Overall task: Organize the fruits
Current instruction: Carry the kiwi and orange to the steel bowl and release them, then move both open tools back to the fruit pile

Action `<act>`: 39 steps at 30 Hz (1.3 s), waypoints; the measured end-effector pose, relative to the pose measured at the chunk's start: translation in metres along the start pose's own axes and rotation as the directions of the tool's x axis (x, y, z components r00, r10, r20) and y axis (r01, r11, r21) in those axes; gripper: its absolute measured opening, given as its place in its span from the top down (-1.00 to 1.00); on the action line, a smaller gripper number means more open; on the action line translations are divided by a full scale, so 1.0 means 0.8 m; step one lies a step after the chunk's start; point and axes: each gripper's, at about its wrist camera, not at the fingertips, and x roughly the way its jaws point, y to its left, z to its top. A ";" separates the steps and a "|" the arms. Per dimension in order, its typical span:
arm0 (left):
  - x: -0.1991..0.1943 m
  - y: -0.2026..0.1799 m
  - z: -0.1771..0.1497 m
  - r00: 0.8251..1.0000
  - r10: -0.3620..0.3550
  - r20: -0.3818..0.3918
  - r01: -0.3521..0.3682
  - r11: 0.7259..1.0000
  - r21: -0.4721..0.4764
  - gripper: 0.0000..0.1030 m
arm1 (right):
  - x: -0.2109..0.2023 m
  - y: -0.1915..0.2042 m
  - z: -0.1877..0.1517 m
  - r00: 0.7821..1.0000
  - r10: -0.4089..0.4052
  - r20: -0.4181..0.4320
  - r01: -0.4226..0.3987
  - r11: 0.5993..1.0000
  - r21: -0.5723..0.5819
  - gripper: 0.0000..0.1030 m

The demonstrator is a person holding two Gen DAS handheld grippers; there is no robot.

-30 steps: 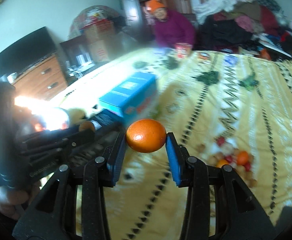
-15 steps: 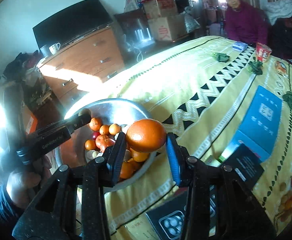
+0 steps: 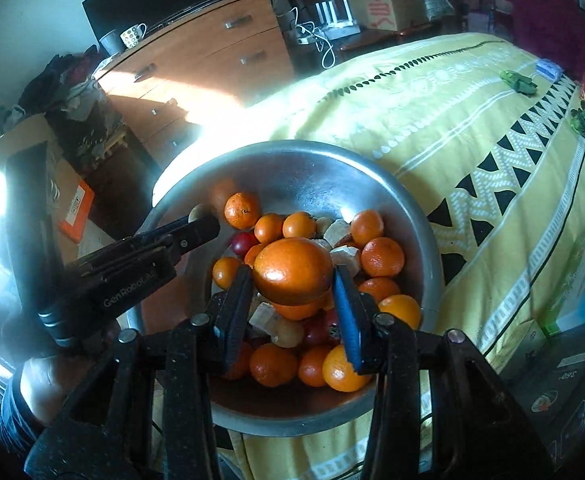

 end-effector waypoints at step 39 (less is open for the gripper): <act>-0.108 -0.372 -0.123 0.897 -0.442 -0.019 0.399 0.789 0.467 -0.48 | -0.295 -0.164 -0.379 0.863 -0.492 0.115 0.386 0.790 0.477 -0.35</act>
